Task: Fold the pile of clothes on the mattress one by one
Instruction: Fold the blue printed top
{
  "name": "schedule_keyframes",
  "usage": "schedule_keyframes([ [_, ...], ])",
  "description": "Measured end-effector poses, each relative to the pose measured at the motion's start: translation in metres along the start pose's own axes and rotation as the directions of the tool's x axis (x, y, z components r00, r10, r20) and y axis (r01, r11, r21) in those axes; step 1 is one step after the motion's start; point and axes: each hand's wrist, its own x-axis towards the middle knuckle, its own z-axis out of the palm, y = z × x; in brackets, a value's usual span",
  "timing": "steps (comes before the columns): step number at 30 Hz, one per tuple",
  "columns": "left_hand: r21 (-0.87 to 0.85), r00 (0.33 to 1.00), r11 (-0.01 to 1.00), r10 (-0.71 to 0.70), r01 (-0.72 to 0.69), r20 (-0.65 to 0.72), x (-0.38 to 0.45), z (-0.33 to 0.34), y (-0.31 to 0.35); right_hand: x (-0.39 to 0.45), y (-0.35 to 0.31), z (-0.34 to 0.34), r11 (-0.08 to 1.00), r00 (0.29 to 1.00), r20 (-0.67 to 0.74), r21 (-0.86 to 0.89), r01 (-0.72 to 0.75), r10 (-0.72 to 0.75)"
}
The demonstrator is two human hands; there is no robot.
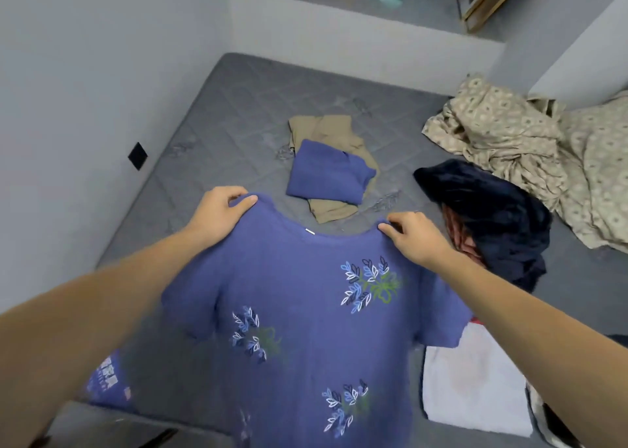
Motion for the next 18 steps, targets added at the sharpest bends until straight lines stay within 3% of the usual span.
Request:
schedule_keyframes([
  [7,0.189,0.998,0.982,0.015,-0.026,0.064,0.138,0.142,-0.160,0.133,0.089,0.178,0.982,1.000,-0.010,-0.190,-0.018,0.016],
  [13,0.371,0.998,0.928,0.007,-0.032,0.068,0.198,0.222,-0.229,0.191,0.144,0.264,0.971,0.999,-0.030,-0.236,-0.034,0.028],
  [15,0.463,0.999,0.886,0.011,-0.025,0.033,0.206,0.235,-0.230,0.200,0.154,0.273,0.980,0.999,-0.030,-0.193,-0.042,0.037],
  [18,0.673,0.992,0.736,0.015,0.077,-0.129,0.201,0.254,-0.214,0.204,0.162,0.269,0.996,0.996,0.016,0.017,-0.092,0.092],
])
